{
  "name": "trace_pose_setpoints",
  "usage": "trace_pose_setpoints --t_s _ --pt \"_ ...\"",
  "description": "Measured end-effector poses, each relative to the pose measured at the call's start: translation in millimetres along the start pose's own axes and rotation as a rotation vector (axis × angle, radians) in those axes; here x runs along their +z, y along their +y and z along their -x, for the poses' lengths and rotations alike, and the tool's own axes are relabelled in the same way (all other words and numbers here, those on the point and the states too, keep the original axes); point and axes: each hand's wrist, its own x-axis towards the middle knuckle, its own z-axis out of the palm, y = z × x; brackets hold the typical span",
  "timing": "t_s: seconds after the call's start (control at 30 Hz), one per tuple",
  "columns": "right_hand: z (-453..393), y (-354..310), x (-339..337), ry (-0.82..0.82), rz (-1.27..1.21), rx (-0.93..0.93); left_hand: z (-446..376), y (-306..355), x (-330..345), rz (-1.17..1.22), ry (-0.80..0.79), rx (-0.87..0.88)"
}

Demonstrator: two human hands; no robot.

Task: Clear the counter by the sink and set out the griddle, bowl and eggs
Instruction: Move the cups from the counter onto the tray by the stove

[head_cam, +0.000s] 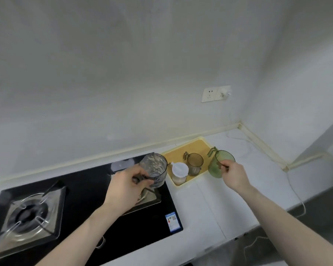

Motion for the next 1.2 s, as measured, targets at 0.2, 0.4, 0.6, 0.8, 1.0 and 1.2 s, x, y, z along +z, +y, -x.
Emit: trace_pose_setpoints --t_s 0.2,0.4,0.6,0.8,1.0,1.2 --pt "-55.6 19.1 17.9 -0.149 0.085 0.005 -7.6 11.5 24.4 -0.010 0.103 -0.087" --pt "-94.7 27.3 20.6 -0.309 0.162 -0.047 -20.8 25.9 59.2 -0.047 0.161 -0.148" --pt "-131.4 24.3 25.2 -0.403 0.239 -0.080 -25.6 40.8 81.3 -0.068 0.249 -0.190" --pt "-148.7 27.1 38.7 -0.460 0.234 -0.115 -32.5 48.1 91.7 -0.099 0.285 -0.222" --pt "-152.1 38.3 43.2 -0.487 0.281 -0.167 -49.5 52.2 104.0 -0.083 0.277 -0.257" --pt "-151.5 52.5 44.5 -0.558 0.199 -0.237 -72.5 54.3 124.0 -0.075 0.259 -0.249"
